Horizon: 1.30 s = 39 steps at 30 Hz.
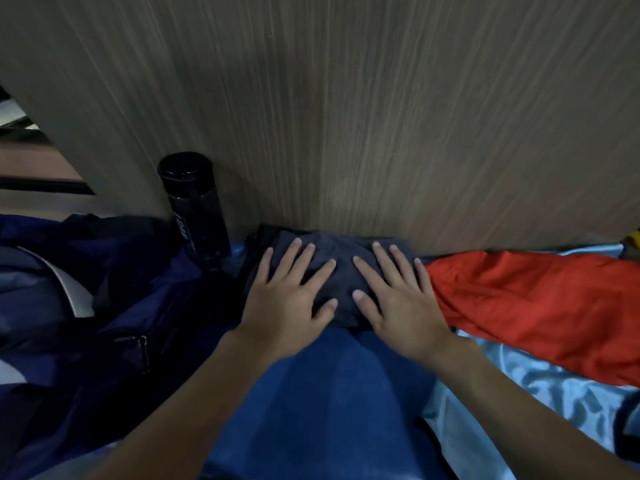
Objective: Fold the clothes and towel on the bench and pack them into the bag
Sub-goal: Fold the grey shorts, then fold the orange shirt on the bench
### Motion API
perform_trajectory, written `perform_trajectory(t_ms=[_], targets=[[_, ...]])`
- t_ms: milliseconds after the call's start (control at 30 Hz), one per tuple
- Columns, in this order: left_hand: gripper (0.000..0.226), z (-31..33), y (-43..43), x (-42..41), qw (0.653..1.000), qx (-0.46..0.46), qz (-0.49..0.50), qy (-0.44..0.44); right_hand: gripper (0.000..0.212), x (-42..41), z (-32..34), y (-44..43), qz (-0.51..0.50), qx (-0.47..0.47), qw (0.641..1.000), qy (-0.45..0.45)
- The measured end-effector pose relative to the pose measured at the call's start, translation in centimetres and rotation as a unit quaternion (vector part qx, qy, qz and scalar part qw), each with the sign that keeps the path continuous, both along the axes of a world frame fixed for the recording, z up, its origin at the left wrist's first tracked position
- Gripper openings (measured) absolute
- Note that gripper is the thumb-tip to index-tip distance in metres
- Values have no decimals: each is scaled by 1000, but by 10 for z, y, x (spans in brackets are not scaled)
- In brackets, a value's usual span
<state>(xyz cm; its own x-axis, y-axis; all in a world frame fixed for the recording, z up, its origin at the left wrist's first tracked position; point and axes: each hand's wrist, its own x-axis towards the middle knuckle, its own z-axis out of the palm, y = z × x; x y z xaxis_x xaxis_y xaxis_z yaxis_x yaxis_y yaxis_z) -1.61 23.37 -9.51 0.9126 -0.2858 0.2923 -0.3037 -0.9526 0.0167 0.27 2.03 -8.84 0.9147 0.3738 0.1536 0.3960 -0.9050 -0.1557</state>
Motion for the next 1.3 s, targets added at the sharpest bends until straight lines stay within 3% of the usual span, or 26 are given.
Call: perform_trajectory(t_ms=[133, 633, 833, 933, 1033, 1200, 1300], targets=[[71, -14, 13, 8, 1000, 12, 13, 15, 70, 4, -17, 4, -13, -49, 998, 31], [73, -16, 31, 34, 998, -35, -10, 43, 74, 19, -18, 23, -24, -31, 997, 73], [61, 18, -8, 21, 999, -3, -18, -37, 71, -13, 4, -16, -57, 38, 998, 16], [52, 33, -43, 16, 996, 42, -42, -68, 54, -28, 6, -62, -118, 17, 991, -54], [48, 39, -90, 17, 997, 10, -70, -25, 37, -44, 9, -119, -201, 11, 976, -85], [51, 30, -172, 30, 982, -115, -110, 103, 55, -61, 22, -178, -329, 3, 943, -49], [59, 23, -205, 38, 979, -106, -93, 146, 45, -66, 18, -202, -346, -45, 937, 11]])
